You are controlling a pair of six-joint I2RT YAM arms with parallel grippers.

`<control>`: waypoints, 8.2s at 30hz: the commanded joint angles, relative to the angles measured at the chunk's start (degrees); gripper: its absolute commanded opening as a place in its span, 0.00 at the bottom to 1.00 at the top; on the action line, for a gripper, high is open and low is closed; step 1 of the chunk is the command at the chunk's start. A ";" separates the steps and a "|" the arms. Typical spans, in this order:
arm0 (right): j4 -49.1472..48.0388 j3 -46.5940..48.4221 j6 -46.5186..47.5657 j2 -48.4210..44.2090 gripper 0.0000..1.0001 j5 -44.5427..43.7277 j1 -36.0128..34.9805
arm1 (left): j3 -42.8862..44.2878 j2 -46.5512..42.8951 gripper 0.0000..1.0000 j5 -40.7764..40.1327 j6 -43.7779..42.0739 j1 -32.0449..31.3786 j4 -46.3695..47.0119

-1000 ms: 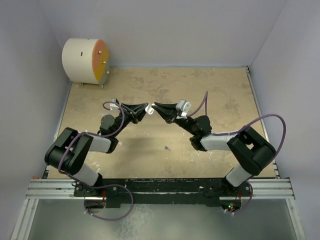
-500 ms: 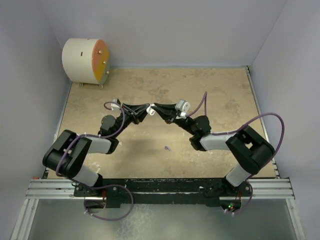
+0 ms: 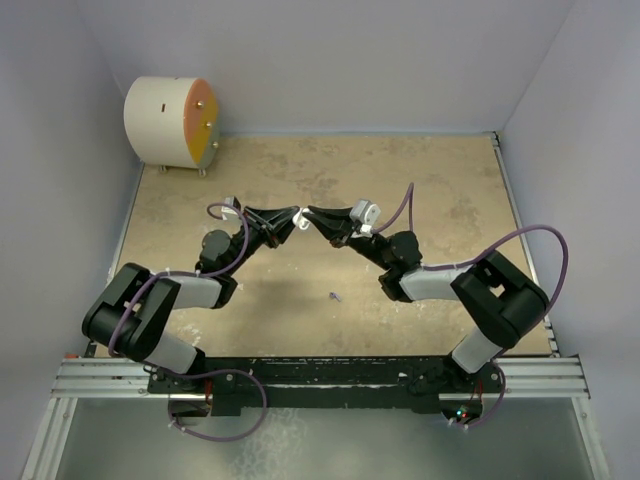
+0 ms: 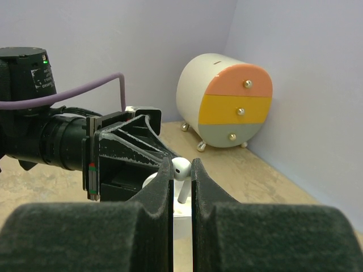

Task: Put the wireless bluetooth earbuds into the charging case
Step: Place the earbud in the charging case, then close the charging case.

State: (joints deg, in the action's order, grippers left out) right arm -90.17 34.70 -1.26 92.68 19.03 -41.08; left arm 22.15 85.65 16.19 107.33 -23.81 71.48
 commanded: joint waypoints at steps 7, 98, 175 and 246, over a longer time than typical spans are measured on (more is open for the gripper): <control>-6.25 0.02 1.26 0.57 0.00 0.84 0.30 | 1.94 -2.67 0.00 -0.64 -0.71 -0.41 2.35; 24.59 11.22 -2.49 -11.96 0.53 -8.46 1.71 | 1.16 2.66 0.00 -2.22 0.16 -0.76 7.27; 67.53 24.55 -13.55 -0.84 0.59 -36.18 -7.55 | 3.94 -5.59 0.00 -12.40 -15.03 -3.25 -17.53; 48.36 16.74 -14.60 3.84 0.82 -38.08 -5.19 | 11.34 7.87 0.00 -36.09 2.02 -12.48 -10.80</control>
State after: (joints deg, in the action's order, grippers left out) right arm -39.57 48.93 -14.79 95.68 -16.29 -46.06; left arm 32.64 93.54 -18.41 107.39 -34.76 56.49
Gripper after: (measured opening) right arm 0.816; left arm 0.194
